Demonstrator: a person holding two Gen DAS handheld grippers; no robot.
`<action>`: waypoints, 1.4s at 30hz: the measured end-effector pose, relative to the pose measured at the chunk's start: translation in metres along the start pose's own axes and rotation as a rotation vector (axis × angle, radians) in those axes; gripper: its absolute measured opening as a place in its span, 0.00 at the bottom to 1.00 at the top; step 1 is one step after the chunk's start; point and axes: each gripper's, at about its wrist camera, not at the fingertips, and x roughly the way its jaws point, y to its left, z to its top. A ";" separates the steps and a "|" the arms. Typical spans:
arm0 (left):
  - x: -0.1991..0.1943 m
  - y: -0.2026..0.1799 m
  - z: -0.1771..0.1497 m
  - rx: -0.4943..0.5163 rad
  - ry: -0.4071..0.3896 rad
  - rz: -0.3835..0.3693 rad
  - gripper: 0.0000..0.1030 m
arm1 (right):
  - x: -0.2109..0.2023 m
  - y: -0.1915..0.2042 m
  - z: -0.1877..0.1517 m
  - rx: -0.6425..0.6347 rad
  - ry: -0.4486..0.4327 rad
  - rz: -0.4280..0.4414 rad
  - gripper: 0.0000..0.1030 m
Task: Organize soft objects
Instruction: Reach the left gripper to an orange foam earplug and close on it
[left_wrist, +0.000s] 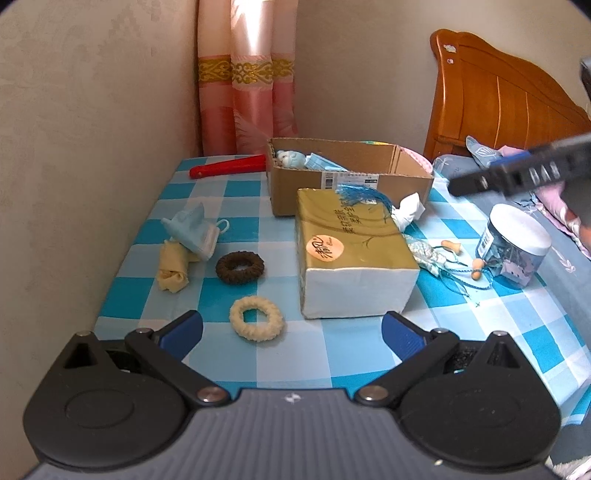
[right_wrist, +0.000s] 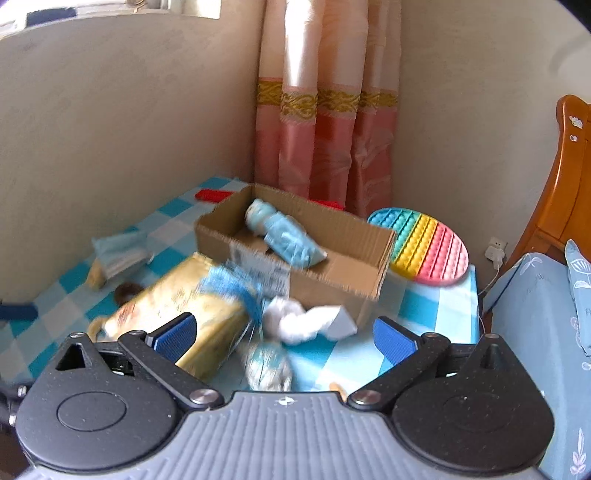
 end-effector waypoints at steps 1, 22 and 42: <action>0.000 0.000 0.000 0.002 0.002 0.000 0.99 | -0.002 0.003 -0.006 -0.004 0.003 -0.003 1.00; 0.009 -0.014 0.024 0.124 0.003 -0.032 0.99 | -0.013 0.042 -0.090 -0.013 0.035 -0.008 1.00; 0.070 -0.137 0.094 0.503 -0.015 -0.339 0.82 | -0.021 0.034 -0.121 -0.017 0.024 -0.005 1.00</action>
